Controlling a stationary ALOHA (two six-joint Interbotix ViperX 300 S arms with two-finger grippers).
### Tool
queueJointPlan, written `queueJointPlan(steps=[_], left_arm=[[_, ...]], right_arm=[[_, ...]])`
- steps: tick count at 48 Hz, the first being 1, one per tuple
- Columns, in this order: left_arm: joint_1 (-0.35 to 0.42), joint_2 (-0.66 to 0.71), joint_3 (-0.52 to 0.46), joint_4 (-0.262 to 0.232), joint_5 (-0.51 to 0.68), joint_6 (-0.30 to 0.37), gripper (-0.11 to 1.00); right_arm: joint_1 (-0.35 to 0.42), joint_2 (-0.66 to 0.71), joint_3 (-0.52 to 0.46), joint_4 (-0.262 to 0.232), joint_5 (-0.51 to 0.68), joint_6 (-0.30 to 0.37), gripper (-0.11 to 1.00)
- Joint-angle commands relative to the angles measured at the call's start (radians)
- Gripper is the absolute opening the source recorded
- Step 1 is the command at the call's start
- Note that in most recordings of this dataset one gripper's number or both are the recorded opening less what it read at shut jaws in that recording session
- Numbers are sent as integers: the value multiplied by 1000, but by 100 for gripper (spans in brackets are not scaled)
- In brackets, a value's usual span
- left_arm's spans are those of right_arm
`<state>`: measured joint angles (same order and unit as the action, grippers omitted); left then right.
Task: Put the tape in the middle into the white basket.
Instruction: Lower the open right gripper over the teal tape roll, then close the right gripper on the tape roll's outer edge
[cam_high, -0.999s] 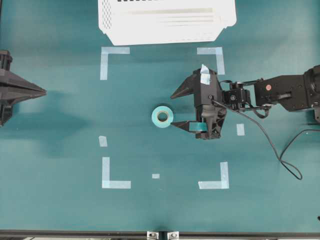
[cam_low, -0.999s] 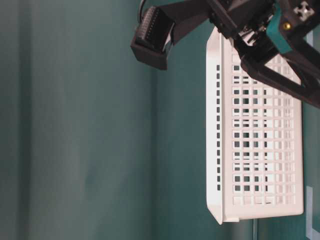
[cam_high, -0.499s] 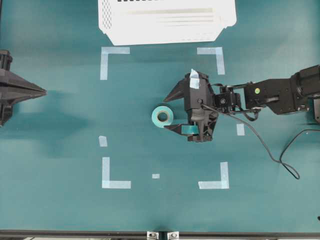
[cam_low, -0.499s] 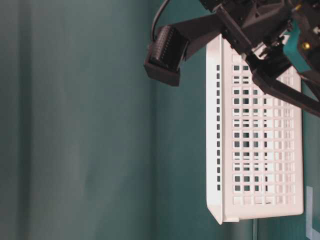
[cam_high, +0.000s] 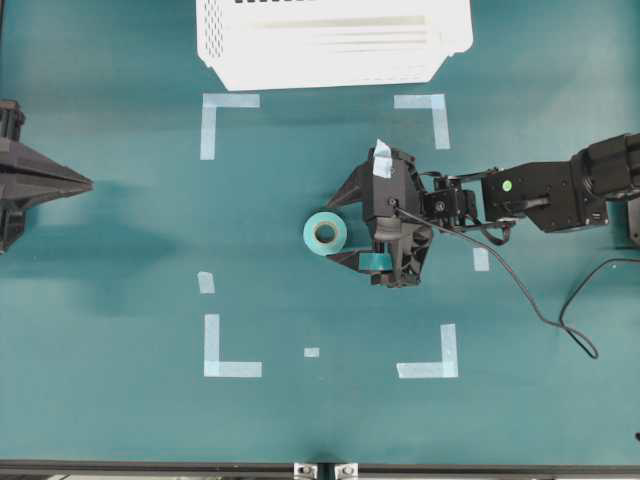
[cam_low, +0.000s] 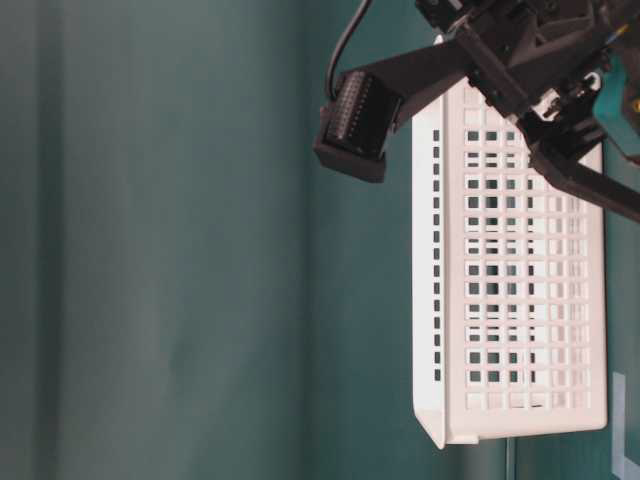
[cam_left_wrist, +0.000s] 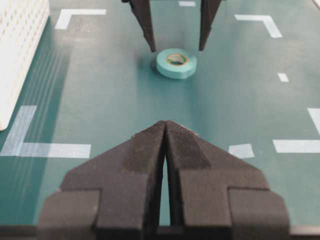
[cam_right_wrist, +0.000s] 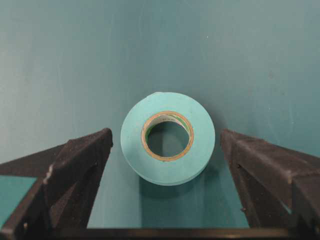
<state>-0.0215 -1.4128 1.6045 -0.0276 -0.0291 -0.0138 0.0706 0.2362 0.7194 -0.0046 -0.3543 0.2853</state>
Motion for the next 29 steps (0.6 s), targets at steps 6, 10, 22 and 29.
queueJointPlan(steps=[6, 10, 22, 29], left_arm=[[3, 12, -12, 2, -11, 0, -11], [3, 12, -12, 2, -11, 0, -11], [3, 12, -12, 2, -11, 0, -11], [5, 12, -12, 2, -11, 0, -11]], right_arm=[[5, 2, -25, -2, -11, 2, 100], [5, 8, -29, -2, -11, 2, 100], [5, 28, -43, -2, -11, 2, 100], [5, 38, -49, -2, -11, 2, 100]])
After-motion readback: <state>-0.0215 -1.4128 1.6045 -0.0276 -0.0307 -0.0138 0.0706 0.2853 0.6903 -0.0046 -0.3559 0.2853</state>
